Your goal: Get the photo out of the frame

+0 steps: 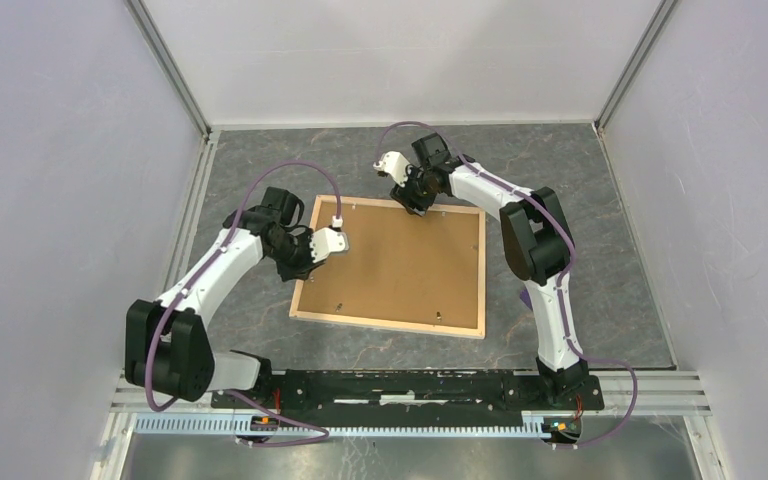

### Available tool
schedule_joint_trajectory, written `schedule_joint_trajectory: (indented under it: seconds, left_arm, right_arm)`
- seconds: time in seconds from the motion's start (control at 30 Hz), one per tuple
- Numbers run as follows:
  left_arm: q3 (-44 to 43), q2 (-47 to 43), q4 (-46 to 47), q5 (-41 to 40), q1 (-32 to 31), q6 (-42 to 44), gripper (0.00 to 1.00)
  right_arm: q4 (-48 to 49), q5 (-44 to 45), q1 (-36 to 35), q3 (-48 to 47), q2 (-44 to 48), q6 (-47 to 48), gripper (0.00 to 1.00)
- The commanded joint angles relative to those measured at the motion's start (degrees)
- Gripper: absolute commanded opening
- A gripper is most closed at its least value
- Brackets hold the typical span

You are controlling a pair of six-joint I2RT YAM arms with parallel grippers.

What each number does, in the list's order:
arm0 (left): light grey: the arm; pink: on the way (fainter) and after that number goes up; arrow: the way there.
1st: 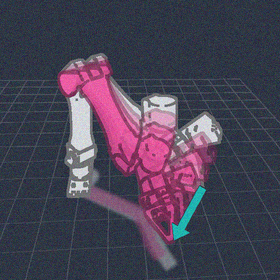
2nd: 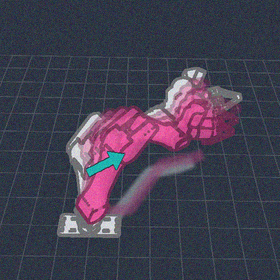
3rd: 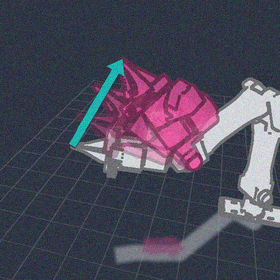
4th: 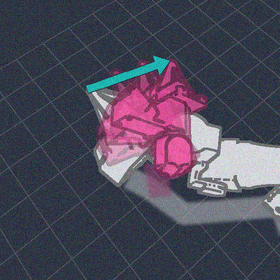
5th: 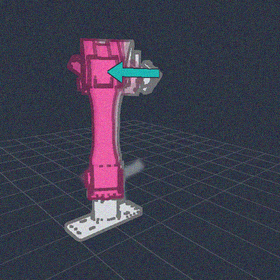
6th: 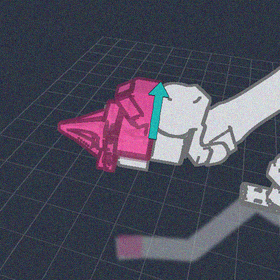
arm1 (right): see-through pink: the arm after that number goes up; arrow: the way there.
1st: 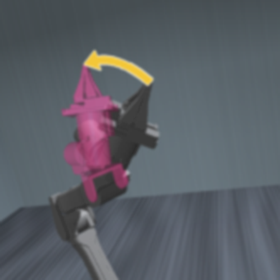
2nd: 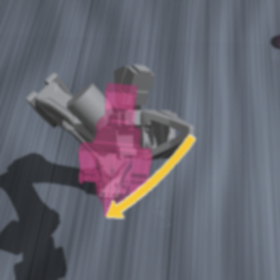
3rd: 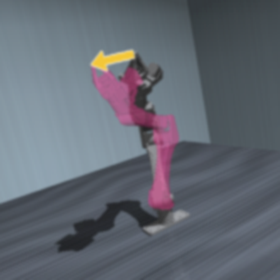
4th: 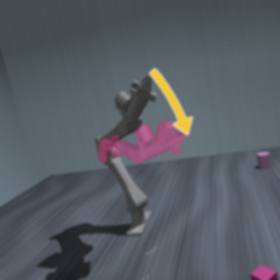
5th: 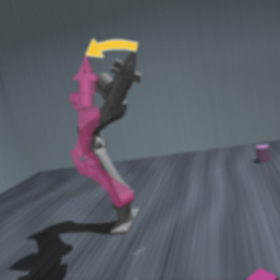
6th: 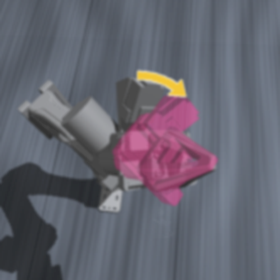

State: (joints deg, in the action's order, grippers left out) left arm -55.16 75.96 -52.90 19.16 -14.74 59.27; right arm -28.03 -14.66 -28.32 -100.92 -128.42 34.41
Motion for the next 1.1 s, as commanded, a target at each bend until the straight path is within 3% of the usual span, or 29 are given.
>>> schedule_joint_trajectory:
  seconds: [0.0,0.4,1.07]
  left_arm:
    - [0.13,1.36,2.15,0.36,-0.20,5.41,0.02]
    - [1.10,3.11,2.27,-0.88,-0.39,7.64,0.02]
    - [0.05,5.96,11.79,1.75,-3.43,-1.87,0.02]
  right_arm:
    - [-5.19,-0.37,0.15,-0.42,-2.31,0.74,0.58]
    - [-5.32,0.08,0.17,-0.45,-3.90,0.26,0.57]
    - [-6.10,-2.63,0.04,0.23,-4.79,-1.20,0.46]
